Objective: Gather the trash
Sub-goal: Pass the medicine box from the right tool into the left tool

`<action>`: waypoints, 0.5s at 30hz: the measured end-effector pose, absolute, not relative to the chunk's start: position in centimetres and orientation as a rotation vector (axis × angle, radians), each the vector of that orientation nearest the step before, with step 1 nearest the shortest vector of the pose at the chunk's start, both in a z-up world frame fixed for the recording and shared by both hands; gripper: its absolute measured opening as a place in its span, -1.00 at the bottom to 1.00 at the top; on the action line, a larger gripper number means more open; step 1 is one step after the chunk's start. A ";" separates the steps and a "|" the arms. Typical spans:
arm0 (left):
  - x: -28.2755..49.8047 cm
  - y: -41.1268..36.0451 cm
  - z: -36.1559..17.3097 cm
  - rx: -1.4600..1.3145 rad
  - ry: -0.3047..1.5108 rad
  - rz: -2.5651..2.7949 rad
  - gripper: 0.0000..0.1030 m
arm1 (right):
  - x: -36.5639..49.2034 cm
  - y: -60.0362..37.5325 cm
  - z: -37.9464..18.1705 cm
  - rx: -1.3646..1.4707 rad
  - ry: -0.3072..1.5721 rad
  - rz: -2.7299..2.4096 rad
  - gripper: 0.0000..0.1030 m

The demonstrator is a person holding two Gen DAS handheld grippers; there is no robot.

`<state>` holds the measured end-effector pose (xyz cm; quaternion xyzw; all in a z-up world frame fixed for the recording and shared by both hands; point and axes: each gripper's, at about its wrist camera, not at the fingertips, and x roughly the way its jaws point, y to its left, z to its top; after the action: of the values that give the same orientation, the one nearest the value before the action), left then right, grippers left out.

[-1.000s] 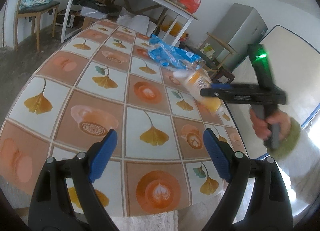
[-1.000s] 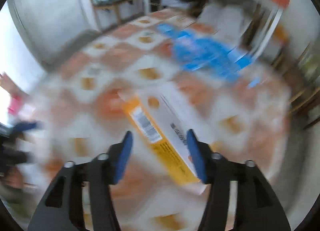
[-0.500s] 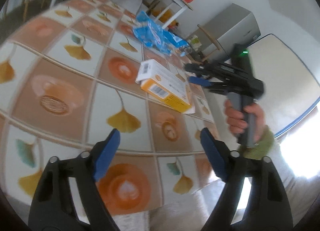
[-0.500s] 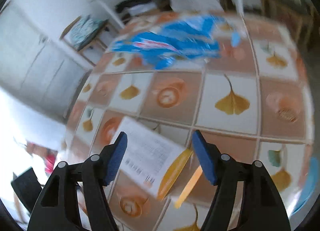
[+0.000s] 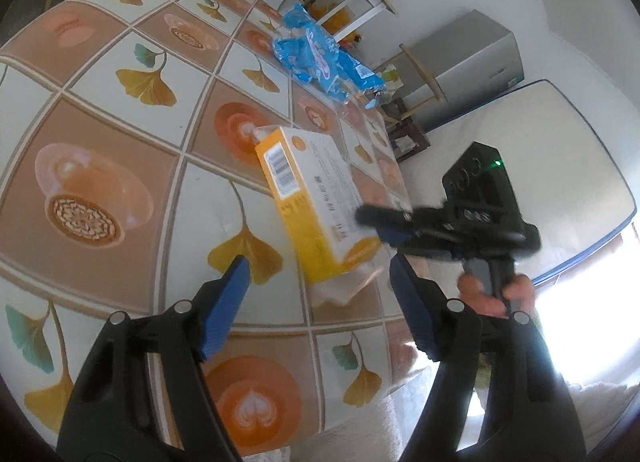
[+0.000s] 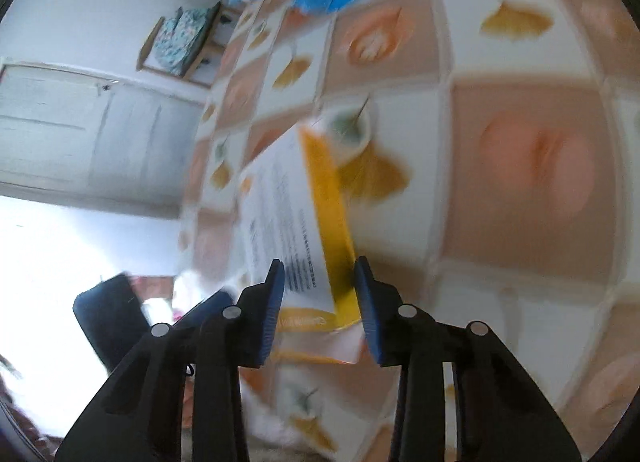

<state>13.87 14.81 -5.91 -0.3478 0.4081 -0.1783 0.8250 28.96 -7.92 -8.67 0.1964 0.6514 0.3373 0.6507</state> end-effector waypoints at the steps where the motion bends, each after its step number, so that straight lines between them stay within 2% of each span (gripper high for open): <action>1: 13.8 14.8 -5.8 -0.732 0.872 -0.373 0.32 | 28.5 -7.7 -9.0 0.477 1.505 0.794 -0.31; 4: 13.9 14.8 -5.5 -0.698 0.879 -0.352 0.44 | 27.5 -7.6 -9.1 0.548 1.528 0.854 -0.31; 8: 15.1 13.8 -4.3 -0.597 0.890 -0.294 0.63 | 28.3 -9.6 -7.9 0.591 1.440 0.803 -0.29; 15: 19.7 9.5 -3.7 -0.298 0.986 -0.136 0.63 | 28.4 -12.7 -7.4 0.656 1.385 0.733 -0.16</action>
<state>19.74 9.47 -3.75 -0.1424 0.4711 -0.0652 0.8681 28.38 -12.70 -7.41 0.2900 0.6120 0.3240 0.6606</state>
